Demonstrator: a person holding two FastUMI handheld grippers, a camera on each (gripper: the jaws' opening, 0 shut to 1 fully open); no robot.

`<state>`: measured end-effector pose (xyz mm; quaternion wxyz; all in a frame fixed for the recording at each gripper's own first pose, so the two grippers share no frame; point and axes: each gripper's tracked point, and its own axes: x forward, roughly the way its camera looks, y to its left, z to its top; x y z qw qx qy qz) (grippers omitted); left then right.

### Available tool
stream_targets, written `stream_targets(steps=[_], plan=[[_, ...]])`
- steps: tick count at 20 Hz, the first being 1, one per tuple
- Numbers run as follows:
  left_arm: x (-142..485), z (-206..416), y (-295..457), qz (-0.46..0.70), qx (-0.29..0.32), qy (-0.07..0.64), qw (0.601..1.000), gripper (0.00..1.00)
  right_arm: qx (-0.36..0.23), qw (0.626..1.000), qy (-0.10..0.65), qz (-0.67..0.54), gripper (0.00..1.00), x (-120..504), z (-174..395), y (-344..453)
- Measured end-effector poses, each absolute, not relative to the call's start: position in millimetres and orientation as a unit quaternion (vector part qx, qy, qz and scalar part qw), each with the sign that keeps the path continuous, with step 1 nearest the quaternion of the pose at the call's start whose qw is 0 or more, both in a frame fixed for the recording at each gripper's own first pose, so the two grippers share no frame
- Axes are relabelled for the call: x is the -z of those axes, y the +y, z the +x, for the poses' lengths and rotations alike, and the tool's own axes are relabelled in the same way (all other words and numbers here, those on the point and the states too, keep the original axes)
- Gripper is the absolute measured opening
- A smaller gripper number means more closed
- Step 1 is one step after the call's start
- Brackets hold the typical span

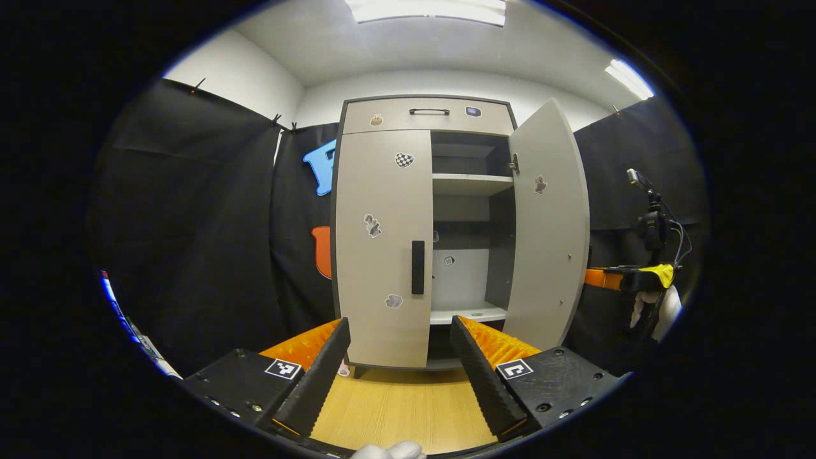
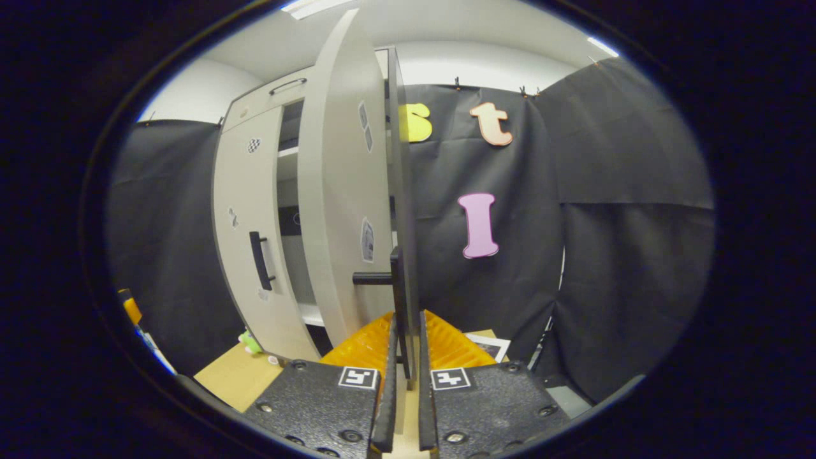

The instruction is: Open the right door of the double-door shoe cabinet with the right hand, and open the left door with the left hand.

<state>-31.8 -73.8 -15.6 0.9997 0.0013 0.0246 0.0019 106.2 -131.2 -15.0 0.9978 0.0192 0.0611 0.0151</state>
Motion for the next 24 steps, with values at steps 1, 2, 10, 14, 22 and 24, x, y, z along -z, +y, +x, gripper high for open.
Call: stream_targets(steps=[1,2,10,14,22,24], plan=[[16.7,-31.1,-71.4,0.003,-0.002,0.025,1.000,0.95,-0.003,0.999,0.051,0.013,0.34,7.7,99.2,-135.6],[16.7,-29.0,-68.7,0.004,-0.001,0.026,1.000,0.95,0.013,0.999,0.042,0.007,0.43,1.2,91.1,-140.3],[25.9,-8.2,-47.5,0.016,0.011,0.036,0.999,0.95,0.024,0.999,0.017,0.026,0.99,2.2,28.9,-106.4],[39.6,4.1,-46.3,0.023,0.023,0.040,0.999,0.95,0.026,0.998,0.042,0.044,0.99,37.2,8.0,-75.2],[59.0,39.4,-52.4,0.017,0.055,0.046,0.997,0.94,0.017,0.997,0.067,0.034,0.99,60.2,-10.6,-26.0],[64.4,60.2,-57.6,0.008,0.062,0.048,0.997,0.94,0.016,0.997,0.066,0.028,0.99,56.4,-13.4,-21.2]])
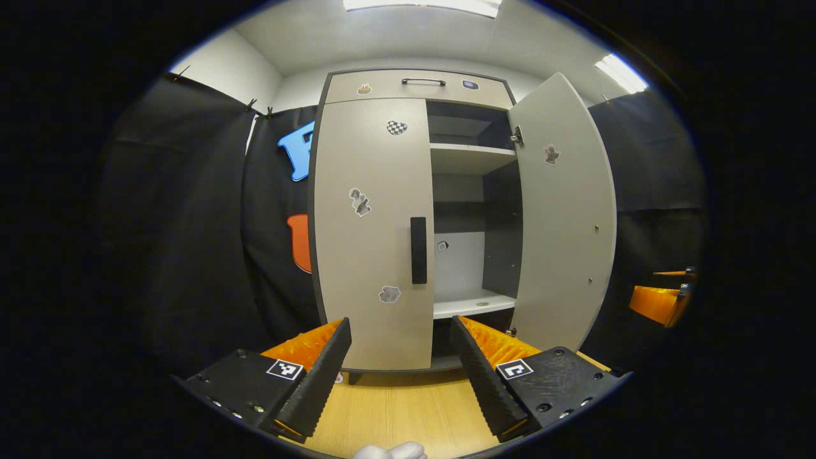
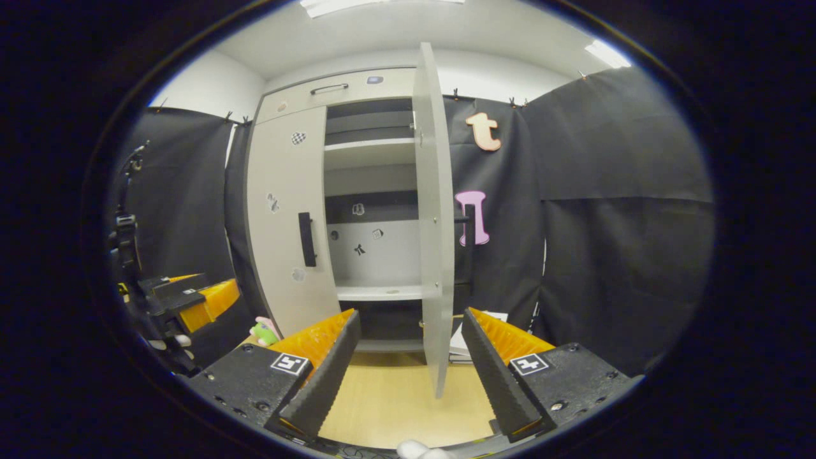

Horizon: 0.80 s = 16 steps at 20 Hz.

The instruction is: Open the right door of the double-door shoe cabinet with the right hand, and open the left door with the left hand.

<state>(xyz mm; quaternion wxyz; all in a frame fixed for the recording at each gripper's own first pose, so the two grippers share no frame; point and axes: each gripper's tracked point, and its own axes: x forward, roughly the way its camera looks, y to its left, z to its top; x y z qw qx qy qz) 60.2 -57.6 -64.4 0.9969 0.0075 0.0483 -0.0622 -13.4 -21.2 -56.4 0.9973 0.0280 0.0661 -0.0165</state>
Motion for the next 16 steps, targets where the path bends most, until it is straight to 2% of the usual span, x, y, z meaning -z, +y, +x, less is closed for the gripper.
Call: stream_targets(steps=[10,16], plan=[[62.4,194.1,-76.9,0.003,0.051,0.033,0.998,0.95,0.036,0.998,0.059,0.004,0.99,42.6,-13.3,-26.6],[45.1,250.2,-95.3,0.006,0.056,0.013,0.998,0.94,0.052,0.996,0.067,-0.001,0.99,44.5,-11.8,-35.5]])
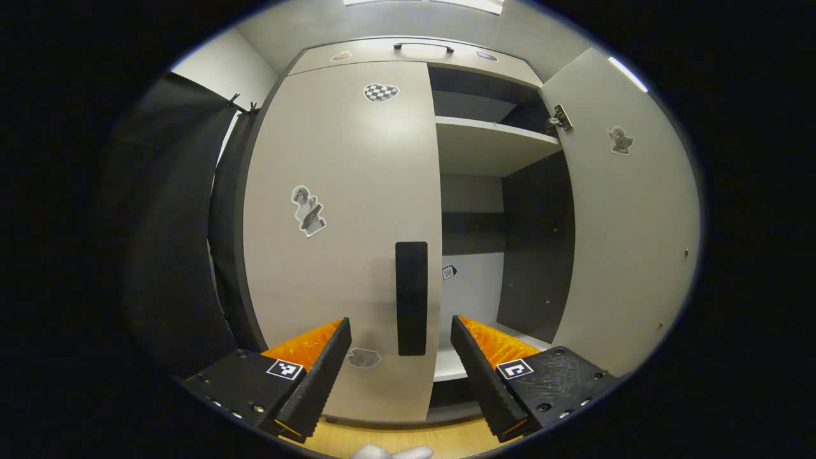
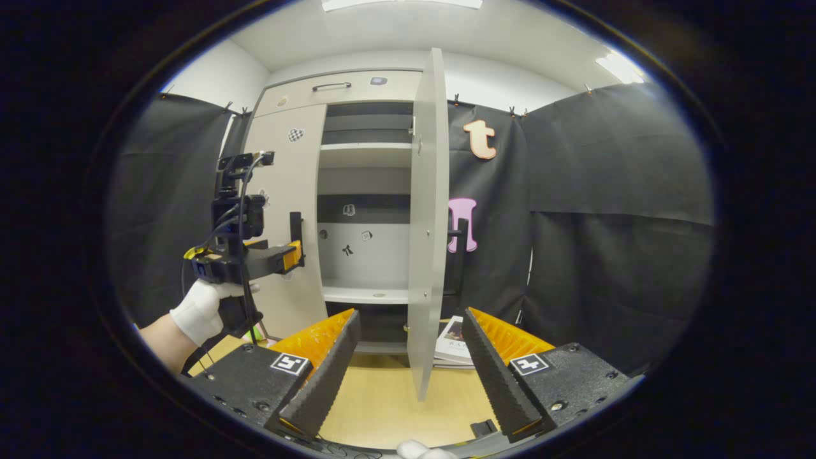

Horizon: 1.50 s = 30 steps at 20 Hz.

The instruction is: Open the right door of the double-door shoe cabinet with the right hand, and open the left door with the left hand.

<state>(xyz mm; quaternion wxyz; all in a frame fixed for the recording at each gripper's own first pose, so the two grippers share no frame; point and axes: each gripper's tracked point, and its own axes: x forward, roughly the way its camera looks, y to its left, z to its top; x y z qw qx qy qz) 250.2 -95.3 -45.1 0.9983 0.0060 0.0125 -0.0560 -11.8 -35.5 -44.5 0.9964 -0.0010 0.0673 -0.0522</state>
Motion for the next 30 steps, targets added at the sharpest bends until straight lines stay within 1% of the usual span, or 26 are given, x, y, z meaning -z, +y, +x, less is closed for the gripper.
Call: stream_targets(steps=[3,9,11,12,13,15,16,17,18,25,26,30], plan=[[41.5,274.4,-100.6,0.009,0.054,0.009,0.998,0.94,0.063,0.996,0.071,-0.004,0.99,45.2,-10.5,-40.5],[51.7,301.1,-102.1,0.009,0.045,0.018,0.999,0.95,0.078,0.994,0.079,-0.003,0.99,48.4,-2.7,-50.4],[54.9,305.0,-103.0,0.011,0.044,0.023,0.999,0.92,0.078,0.994,0.081,-0.002,1.00,50.1,-0.7,-50.4],[55.4,307.6,-104.4,0.011,0.048,0.023,0.999,0.69,0.077,0.994,0.082,-0.003,1.00,50.7,0.8,-50.2],[54.6,308.6,-105.9,0.013,0.051,0.018,0.998,0.71,0.076,0.994,0.082,-0.005,1.00,49.7,1.7,-49.5],[54.1,310.7,-104.2,0.027,0.047,0.015,0.998,0.44,0.076,0.994,0.079,-0.008,1.00,47.3,3.2,-50.5],[56.5,309.3,-104.7,0.034,0.043,0.022,0.998,0.45,0.075,0.994,0.078,-0.008,1.00,46.0,3.8,-50.3],[54.5,312.3,-103.8,0.040,0.040,0.019,0.998,0.37,0.073,0.994,0.077,-0.008,1.00,44.1,5.0,-50.3],[55.5,310.6,-103.1,0.037,0.036,0.024,0.998,0.31,0.072,0.994,0.076,-0.007,1.00,44.7,5.8,-50.6],[56.8,309.9,-101.6,-0.011,0.035,0.037,0.999,0.07,0.063,0.995,0.078,-0.005,1.00,44.0,4.8,-49.8],[57.2,309.7,-101.4,-0.012,0.038,0.040,0.998,0.05,0.062,0.995,0.076,-0.006,1.00,43.7,3.2,-50.9],[55.5,301.8,-100.8,-0.014,0.044,0.041,0.998,0.05,0.057,0.996,0.071,-0.008,0.99,39.1,0.6,-52.7]])
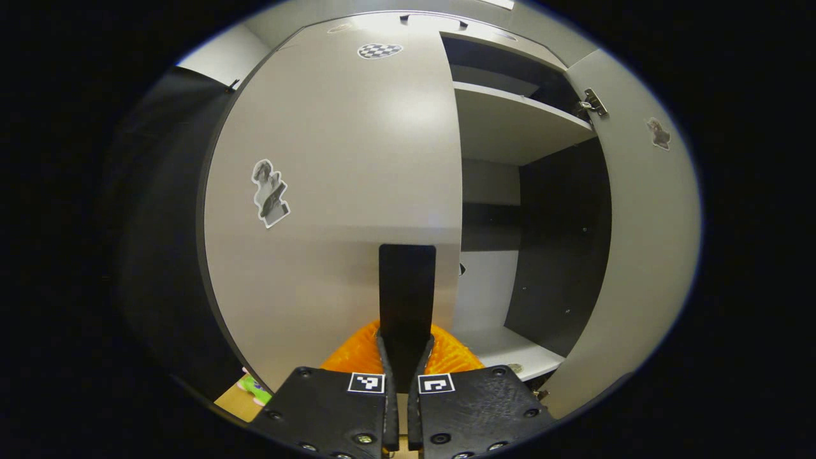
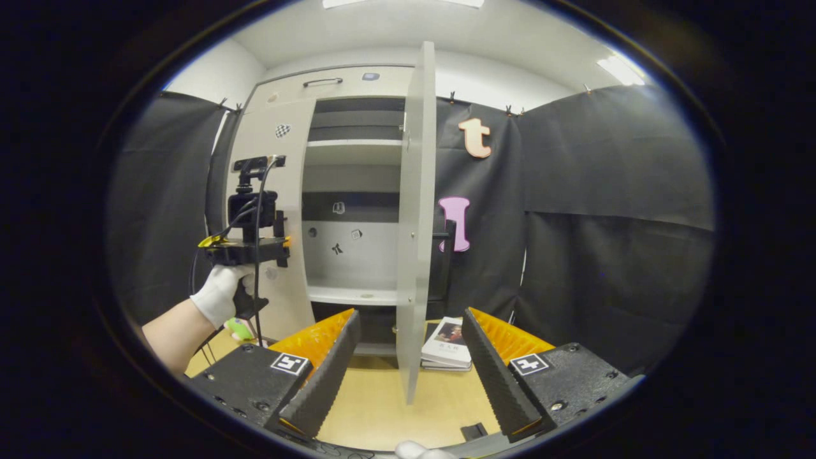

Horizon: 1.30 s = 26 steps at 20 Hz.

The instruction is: Open the right door of the double-door shoe cabinet with the right hand, and open the left door with the left hand.

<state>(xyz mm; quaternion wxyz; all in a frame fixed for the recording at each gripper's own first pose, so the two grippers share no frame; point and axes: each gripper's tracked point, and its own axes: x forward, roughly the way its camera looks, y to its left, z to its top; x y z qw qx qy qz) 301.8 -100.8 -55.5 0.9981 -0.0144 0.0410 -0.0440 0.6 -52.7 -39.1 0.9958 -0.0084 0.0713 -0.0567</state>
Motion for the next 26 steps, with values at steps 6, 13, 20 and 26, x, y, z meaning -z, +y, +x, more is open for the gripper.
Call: stream_targets(steps=[6,13,20,26], plan=[[52.6,279.2,-96.7,-0.014,0.057,0.037,0.998,0.05,0.033,0.997,0.069,-0.011,0.99,39.9,-7.1,-44.1],[52.2,235.7,-74.1,-0.017,0.058,0.035,0.998,0.05,0.010,0.998,0.069,-0.008,0.99,42.1,-19.6,-38.4],[50.5,195.8,-39.3,-0.011,0.047,0.034,0.998,0.04,-0.014,0.997,0.077,-0.001,1.00,51.0,-24.9,-20.1],[50.9,160.9,24.2,-0.007,0.018,0.021,1.000,0.00,-0.038,0.996,0.076,0.003,0.99,51.3,-24.5,4.4]])
